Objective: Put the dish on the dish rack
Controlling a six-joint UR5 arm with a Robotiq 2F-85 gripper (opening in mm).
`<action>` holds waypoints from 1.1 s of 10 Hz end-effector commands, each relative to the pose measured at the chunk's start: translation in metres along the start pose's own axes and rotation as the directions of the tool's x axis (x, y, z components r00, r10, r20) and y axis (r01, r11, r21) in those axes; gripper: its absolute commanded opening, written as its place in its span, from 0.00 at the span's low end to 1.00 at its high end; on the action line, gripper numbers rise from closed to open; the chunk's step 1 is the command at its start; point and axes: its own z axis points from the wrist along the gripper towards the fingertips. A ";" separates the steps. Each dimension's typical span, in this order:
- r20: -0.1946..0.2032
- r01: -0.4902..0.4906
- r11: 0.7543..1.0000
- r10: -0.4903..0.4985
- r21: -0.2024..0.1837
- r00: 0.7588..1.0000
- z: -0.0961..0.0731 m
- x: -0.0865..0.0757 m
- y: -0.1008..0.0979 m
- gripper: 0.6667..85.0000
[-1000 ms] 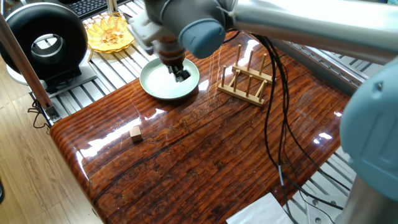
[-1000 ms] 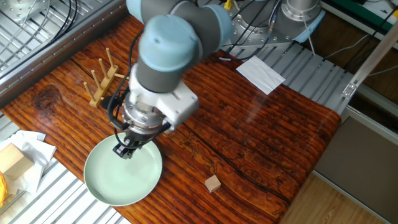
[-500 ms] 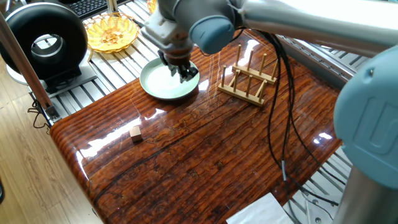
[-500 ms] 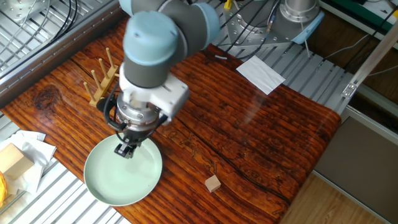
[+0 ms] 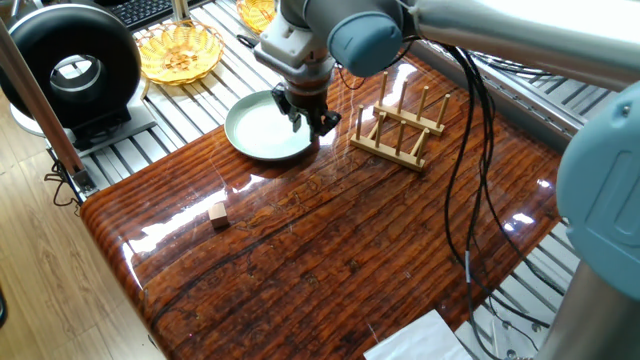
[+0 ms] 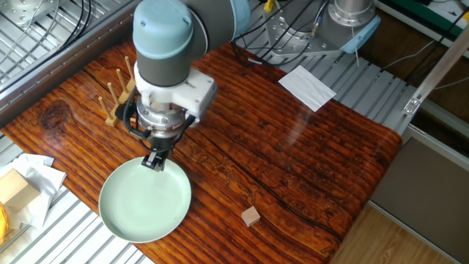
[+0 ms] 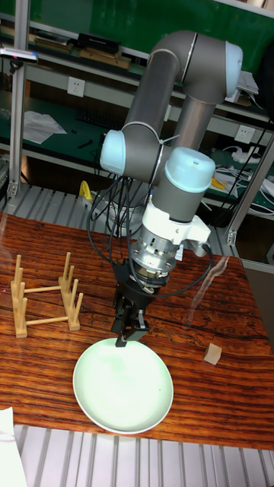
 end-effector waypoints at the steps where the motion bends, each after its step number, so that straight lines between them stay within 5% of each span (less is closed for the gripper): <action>1: 0.022 -0.010 1.000 0.010 -0.003 1.000 0.004 -0.001 0.005 0.46; 11: 0.034 -0.016 1.000 0.016 0.023 0.999 0.018 0.000 0.010 0.46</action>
